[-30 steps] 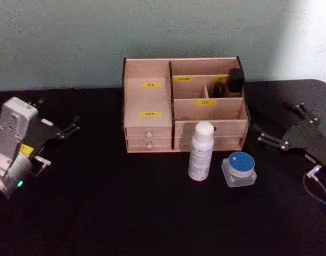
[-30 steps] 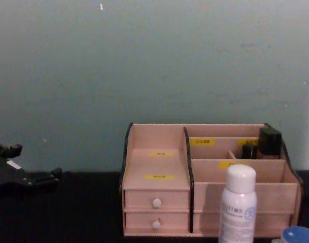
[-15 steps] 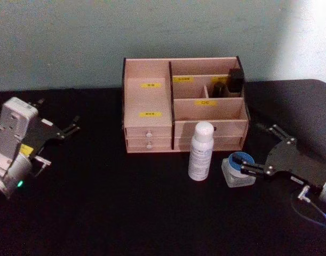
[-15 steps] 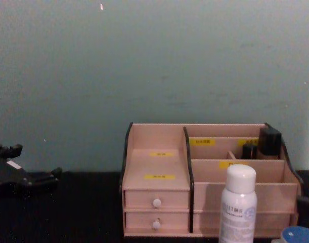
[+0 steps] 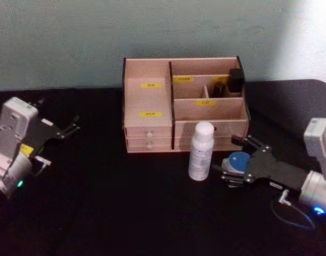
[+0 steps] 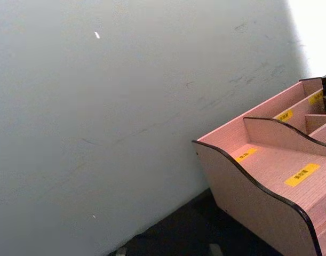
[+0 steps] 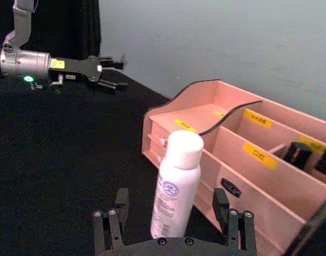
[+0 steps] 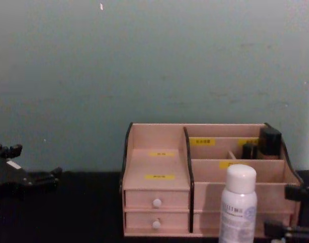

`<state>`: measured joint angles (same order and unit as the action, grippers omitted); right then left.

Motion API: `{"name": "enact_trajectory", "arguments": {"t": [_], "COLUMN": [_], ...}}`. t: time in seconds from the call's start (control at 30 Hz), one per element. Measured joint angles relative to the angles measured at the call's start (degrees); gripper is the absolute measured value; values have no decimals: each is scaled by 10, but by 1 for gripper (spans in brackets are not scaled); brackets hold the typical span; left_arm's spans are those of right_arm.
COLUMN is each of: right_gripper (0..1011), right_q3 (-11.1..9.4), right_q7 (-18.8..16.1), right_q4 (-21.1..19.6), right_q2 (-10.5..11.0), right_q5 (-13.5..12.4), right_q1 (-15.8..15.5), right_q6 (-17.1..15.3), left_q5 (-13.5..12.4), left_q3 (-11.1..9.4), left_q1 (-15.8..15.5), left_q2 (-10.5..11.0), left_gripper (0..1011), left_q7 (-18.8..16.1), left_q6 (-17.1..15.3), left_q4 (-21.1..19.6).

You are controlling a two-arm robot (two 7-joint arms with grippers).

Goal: Pick up the facial cleanser and watermelon frost from the table and place them into the tiered storage box.

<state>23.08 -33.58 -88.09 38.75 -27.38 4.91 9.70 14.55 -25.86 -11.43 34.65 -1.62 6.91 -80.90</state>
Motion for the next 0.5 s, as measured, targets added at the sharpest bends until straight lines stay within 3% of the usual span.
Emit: {"name": "enact_trajectory", "arguments": {"t": [0.5], "right_gripper": [1000], "right_q3": [20], "right_q7": [-13], "right_q4": [68], "right_q2": [-64], "right_q5": [31], "right_q1": [57], "right_q6": [-28], "left_q5": [0], "left_q3": [0], "left_q1": [0], "left_q2": [0], "left_gripper": [1001], "left_q7": [0], "left_q6": [0], "left_q4": [0]}}
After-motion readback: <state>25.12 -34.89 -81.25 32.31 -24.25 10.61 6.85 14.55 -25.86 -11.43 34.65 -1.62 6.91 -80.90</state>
